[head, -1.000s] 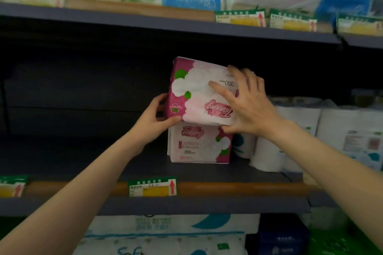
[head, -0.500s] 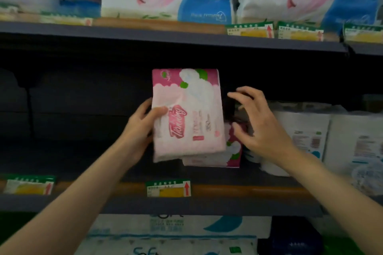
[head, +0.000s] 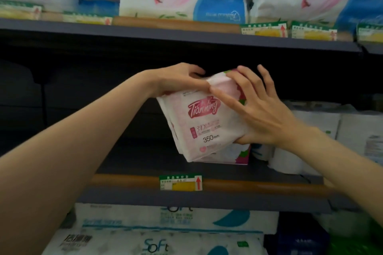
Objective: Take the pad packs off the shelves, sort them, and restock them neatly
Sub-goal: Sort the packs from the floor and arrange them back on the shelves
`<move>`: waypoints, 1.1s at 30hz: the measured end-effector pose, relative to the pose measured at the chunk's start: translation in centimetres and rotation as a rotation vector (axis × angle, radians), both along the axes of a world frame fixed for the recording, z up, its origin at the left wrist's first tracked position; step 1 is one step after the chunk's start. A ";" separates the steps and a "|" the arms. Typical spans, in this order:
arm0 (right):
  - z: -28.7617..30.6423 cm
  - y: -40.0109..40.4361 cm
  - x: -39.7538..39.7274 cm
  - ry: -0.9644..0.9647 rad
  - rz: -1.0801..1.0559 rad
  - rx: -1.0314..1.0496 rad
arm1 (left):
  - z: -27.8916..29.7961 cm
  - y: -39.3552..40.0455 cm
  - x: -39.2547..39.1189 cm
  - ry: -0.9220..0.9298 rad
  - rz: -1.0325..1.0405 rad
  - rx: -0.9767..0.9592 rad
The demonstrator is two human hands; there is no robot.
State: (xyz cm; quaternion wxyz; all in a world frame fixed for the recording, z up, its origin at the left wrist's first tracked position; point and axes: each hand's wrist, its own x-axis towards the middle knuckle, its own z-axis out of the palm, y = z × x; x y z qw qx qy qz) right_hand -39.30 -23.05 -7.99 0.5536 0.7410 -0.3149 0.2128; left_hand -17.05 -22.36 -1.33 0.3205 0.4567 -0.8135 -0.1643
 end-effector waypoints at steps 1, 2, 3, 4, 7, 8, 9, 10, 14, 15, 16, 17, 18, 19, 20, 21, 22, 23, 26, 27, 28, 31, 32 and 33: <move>0.1 -0.1 -0.1 -0.010 -0.004 -0.010 | 0.3 0.0 -0.1 -0.011 -0.004 -0.010; 0.1 -0.4 -0.1 -0.024 -0.011 -0.016 | 0.6 0.0 -0.2 -0.029 0.001 -0.048; 0.0 -0.7 -0.2 -0.047 -0.021 -0.022 | 0.8 0.0 -0.1 -0.052 0.020 -0.133; -0.2 -1.0 -0.4 -0.081 -0.033 -0.031 | 0.9 0.0 0.0 -0.059 0.048 -0.263; -0.8 -2.8 -0.9 -0.198 -0.071 -0.067 | -0.9 -0.3 0.6 0.033 0.179 -0.677; -0.8 -3.6 -1.1 -0.221 -0.085 -0.081 | -2.0 -0.8 0.8 0.012 0.218 -0.784; -0.7 -4.5 -1.2 -0.234 -0.107 -0.088 | -3.3 -1.4 0.9 -0.062 0.238 -0.856; -0.6 -5.4 -1.3 -0.241 -0.133 -0.084 | -4.5 -2.2 0.9 -0.156 0.241 -0.899; -0.2 -9.2 -1.0 -0.295 -0.238 0.045 | -7.6 -5.6 0.0 -0.476 0.250 -0.766; 0.0 -10.0 -0.8 -0.313 -0.261 0.089 | -8.1 -6.7 -0.3 -0.540 0.253 -0.671; 0.2 -10.8 -0.6 -0.327 -0.281 0.128 | -8.4 -7.8 -0.6 -0.586 0.253 -0.576; 0.4 -11.8 -0.5 -0.321 -0.302 0.157 | -8.6 -8.8 -0.9 -0.598 0.248 -0.479; 0.5 -12.8 -0.4 -0.302 -0.320 0.189 | -8.6 -9.7 -1.2 -0.569 0.234 -0.389; 0.3 -13.7 -0.4 -0.295 -0.337 0.241 | -8.6 -10.6 -1.7 -0.526 0.218 -0.311; 0.2 -14.6 -0.5 -0.301 -0.344 0.303 | -8.5 -11.3 -2.2 -0.488 0.206 -0.249; 0.1 -15.2 -0.5 -0.314 -0.338 0.362 | -8.5 -11.9 -2.8 -0.462 0.196 -0.205; 0.2 -15.7 -0.5 -0.331 -0.315 0.423 | -8.5 -12.4 -3.3 -0.416 0.183 -0.165; 0.3 -15.9 -0.7 -0.347 -0.271 0.486 | -8.4 -12.6 -3.8 -0.347 0.175 -0.117; 1.2 -16.2 -2.2 -0.279 -0.159 0.562 | -8.5 -13.0 -4.4 -0.279 0.162 -0.015; 1.5 -16.3 -2.6 -0.243 -0.159 0.551 | -8.5 -13.1 -4.5 -0.301 0.166 0.005; 1.8 -16.4 -2.7 -0.239 -0.157 0.552 | -8.5 -13.0 -4.7 -0.314 0.171 0.018; 2.5 -17.6 -1.6 -0.301 -0.112 0.581 | -8.4 -13.8 -5.1 -0.297 0.188 0.053; 2.5 -18.3 -1.3 -0.298 -0.114 0.519 | -8.5 -14.3 -5.2 -0.273 0.203 0.070; 2.4 -18.9 -1.1 -0.321 -0.104 0.491 | -8.5 -15.0 -5.2 -0.245 0.217 0.083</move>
